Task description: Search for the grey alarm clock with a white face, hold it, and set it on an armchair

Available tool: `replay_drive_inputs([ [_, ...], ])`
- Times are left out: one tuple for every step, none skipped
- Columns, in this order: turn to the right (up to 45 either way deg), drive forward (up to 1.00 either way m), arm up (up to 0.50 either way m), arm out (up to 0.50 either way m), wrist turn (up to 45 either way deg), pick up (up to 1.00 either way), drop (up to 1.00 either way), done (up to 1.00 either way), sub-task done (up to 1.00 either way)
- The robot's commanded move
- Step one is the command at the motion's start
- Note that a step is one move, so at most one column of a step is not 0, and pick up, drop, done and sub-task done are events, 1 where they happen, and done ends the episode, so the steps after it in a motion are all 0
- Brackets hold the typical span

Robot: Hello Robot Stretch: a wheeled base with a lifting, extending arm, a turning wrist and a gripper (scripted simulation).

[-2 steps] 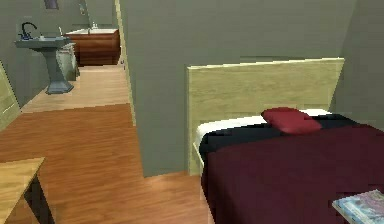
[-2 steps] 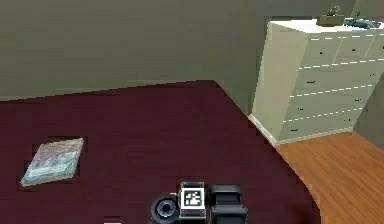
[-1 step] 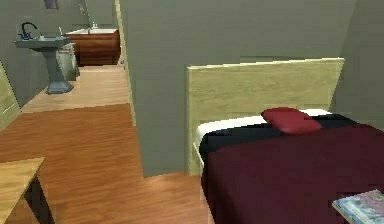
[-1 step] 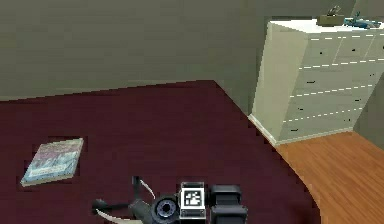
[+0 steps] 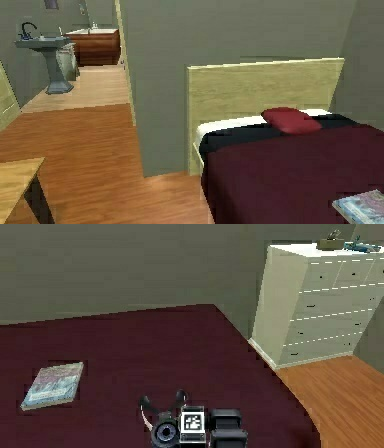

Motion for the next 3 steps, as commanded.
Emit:
replay_drive_inputs([
  [0.0, 0.0, -0.3, 0.0, 0.0, 0.0, 0.0, 0.0, 0.0],
  [0.0, 0.0, 0.0, 0.0, 0.0, 1.0, 0.0, 0.0, 0.0],
  [0.0, 0.0, 0.1, 0.0, 0.0, 0.0, 0.0, 0.0, 0.0],
])
